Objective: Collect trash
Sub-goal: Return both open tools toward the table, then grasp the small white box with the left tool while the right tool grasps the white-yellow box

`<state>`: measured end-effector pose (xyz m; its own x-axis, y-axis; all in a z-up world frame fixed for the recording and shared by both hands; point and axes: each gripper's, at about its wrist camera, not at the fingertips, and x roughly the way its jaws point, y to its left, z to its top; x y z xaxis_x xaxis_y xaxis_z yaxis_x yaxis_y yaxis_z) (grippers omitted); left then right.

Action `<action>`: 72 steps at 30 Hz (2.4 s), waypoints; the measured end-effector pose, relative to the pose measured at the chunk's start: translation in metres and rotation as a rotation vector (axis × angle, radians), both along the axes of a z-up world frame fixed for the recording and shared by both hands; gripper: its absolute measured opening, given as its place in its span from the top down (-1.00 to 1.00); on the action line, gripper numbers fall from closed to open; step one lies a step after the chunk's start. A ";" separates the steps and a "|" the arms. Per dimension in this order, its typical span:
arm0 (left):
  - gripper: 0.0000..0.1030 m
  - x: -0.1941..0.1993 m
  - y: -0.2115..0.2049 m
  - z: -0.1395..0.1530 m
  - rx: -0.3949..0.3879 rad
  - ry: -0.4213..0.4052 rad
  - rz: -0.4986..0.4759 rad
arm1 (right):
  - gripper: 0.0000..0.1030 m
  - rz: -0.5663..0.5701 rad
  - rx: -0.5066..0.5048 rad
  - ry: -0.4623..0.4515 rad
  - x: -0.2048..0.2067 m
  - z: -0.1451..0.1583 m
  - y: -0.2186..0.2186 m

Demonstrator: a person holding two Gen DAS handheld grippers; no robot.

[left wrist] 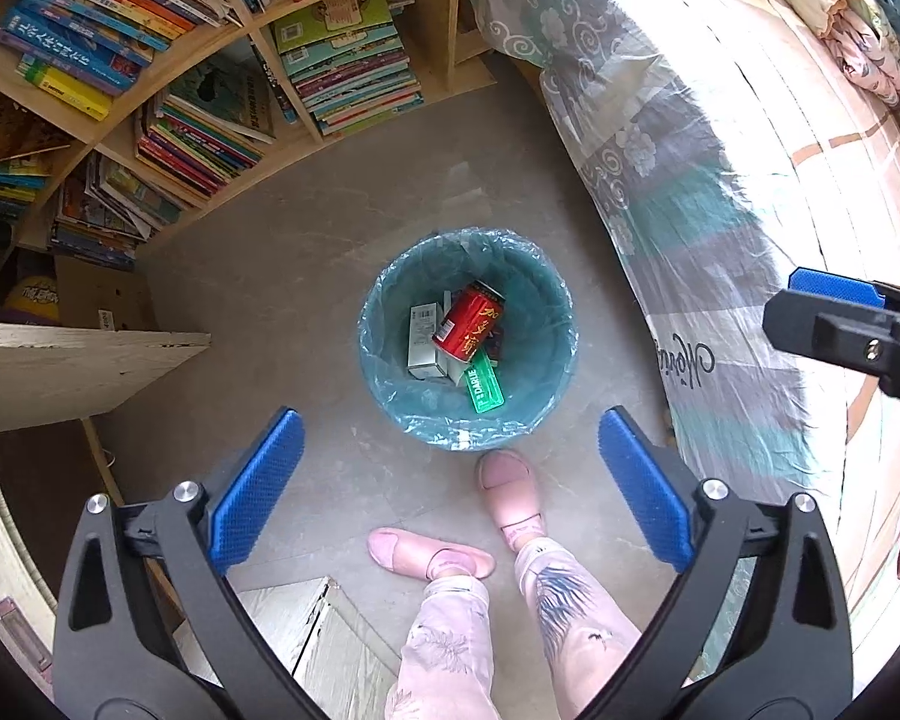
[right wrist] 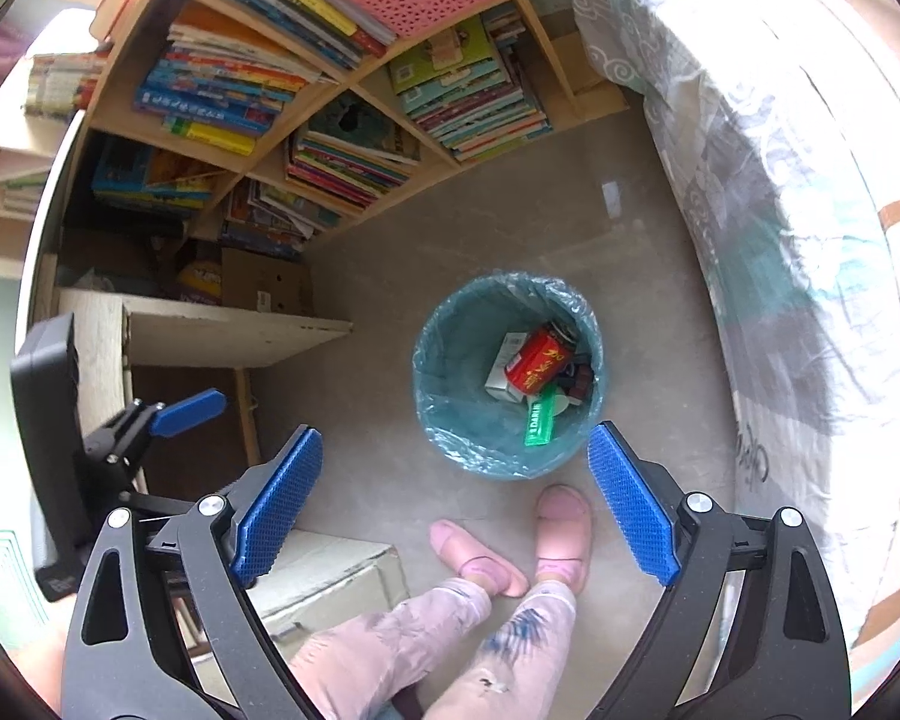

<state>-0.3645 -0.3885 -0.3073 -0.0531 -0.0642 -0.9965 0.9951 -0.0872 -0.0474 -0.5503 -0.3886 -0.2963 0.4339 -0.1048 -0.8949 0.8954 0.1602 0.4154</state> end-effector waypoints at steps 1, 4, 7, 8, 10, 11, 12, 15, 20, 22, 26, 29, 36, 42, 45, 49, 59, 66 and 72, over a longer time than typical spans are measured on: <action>-0.86 0.001 0.002 0.004 -0.002 -0.002 0.004 | -0.74 0.015 -0.009 0.016 0.002 0.004 0.002; -0.86 0.004 0.008 0.018 -0.010 -0.008 0.011 | -0.74 0.066 -0.041 0.061 0.008 0.017 0.011; -0.86 0.005 0.015 0.035 -0.026 -0.016 0.010 | -0.74 0.108 -0.064 0.048 0.011 0.031 0.019; -0.86 0.006 0.017 0.041 -0.030 -0.016 0.007 | -0.74 0.116 -0.071 0.045 0.011 0.036 0.022; -0.87 0.009 0.021 0.057 -0.040 -0.013 0.009 | -0.74 0.134 -0.096 0.054 0.013 0.049 0.027; -0.87 0.011 0.023 0.063 -0.047 -0.011 0.013 | -0.74 0.141 -0.105 0.057 0.014 0.054 0.028; -0.86 0.014 0.024 0.071 -0.057 -0.013 0.019 | -0.75 0.151 -0.119 0.060 0.016 0.061 0.030; -0.87 0.025 0.030 0.099 -0.092 -0.018 0.040 | -0.77 0.176 -0.145 0.042 0.024 0.081 0.033; -0.87 0.058 0.044 0.150 -0.143 0.024 0.103 | -0.77 0.225 -0.155 -0.061 0.046 0.121 0.034; -0.87 0.073 0.052 0.171 -0.178 0.025 0.142 | -0.77 0.277 -0.190 -0.076 0.065 0.143 0.036; -0.87 0.111 0.075 0.212 -0.249 0.004 0.235 | -0.80 0.373 -0.257 -0.114 0.109 0.180 0.042; -0.87 0.144 0.099 0.239 -0.301 -0.024 0.312 | -0.81 0.446 -0.311 -0.142 0.149 0.206 0.044; -0.87 0.219 0.158 0.276 -0.367 -0.072 0.523 | -0.81 0.656 -0.376 -0.203 0.256 0.248 0.063; -0.87 0.281 0.212 0.297 -0.392 -0.146 0.682 | -0.81 0.848 -0.431 -0.228 0.343 0.268 0.105; -0.87 0.315 0.241 0.304 -0.390 -0.181 0.757 | -0.81 0.944 -0.433 -0.238 0.388 0.272 0.129; -0.87 0.356 0.283 0.307 -0.367 -0.237 0.840 | -0.81 1.044 -0.435 -0.245 0.442 0.274 0.163; -0.87 0.446 0.378 0.309 -0.328 -0.331 1.006 | -0.81 1.249 -0.449 -0.244 0.559 0.270 0.235; -0.87 0.494 0.414 0.296 -0.304 -0.351 1.096 | -0.81 1.356 -0.463 -0.219 0.628 0.260 0.266; -0.87 0.529 0.426 0.285 -0.299 -0.339 1.155 | -0.81 1.413 -0.458 -0.208 0.673 0.250 0.283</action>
<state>0.1643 0.0371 -0.0218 0.4433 -0.1287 -0.8871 0.4539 0.8856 0.0983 0.1232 -0.1058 -0.0458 0.5258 0.2519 -0.8125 -0.1715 0.9669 0.1888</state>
